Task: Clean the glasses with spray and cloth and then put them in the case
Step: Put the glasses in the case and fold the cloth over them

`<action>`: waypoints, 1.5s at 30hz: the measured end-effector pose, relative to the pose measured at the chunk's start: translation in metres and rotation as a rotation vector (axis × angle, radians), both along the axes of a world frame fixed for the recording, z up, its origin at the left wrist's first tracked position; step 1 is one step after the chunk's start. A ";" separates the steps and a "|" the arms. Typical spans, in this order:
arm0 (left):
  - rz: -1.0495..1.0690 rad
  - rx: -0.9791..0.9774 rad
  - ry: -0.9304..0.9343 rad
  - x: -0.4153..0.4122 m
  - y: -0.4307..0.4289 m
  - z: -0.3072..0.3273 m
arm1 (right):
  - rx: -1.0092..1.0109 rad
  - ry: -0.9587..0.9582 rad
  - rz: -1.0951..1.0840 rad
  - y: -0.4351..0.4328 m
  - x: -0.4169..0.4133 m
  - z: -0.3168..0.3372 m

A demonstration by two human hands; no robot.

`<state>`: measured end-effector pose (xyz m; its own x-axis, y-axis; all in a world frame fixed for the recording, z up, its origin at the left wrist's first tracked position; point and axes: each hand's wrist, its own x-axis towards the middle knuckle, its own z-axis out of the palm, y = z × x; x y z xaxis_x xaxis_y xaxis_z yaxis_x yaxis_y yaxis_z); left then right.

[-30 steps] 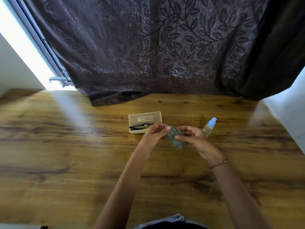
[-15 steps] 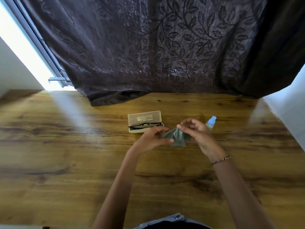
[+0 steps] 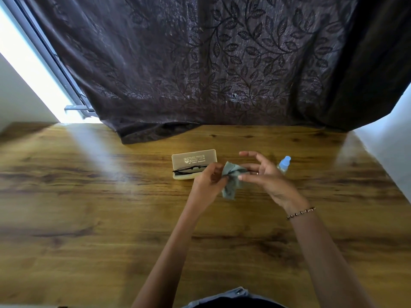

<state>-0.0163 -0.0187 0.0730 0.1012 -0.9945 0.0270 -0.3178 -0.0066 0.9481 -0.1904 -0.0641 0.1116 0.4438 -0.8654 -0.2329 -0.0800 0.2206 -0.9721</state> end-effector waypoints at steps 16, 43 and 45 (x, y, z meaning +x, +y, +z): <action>0.169 0.096 0.216 0.006 0.002 0.020 | -0.029 0.099 -0.068 -0.007 -0.016 -0.001; 0.534 -0.179 0.061 -0.024 -0.006 0.026 | -0.603 0.377 -0.437 0.010 0.057 0.003; 0.516 -0.214 0.043 -0.028 -0.004 0.025 | -0.557 0.330 -0.427 0.013 0.067 0.005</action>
<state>-0.0443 -0.0230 0.0980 0.5785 -0.7888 0.2075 -0.2851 0.0427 0.9575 -0.1238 -0.0510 0.1170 0.0283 -0.9739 0.2251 -0.4029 -0.2172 -0.8891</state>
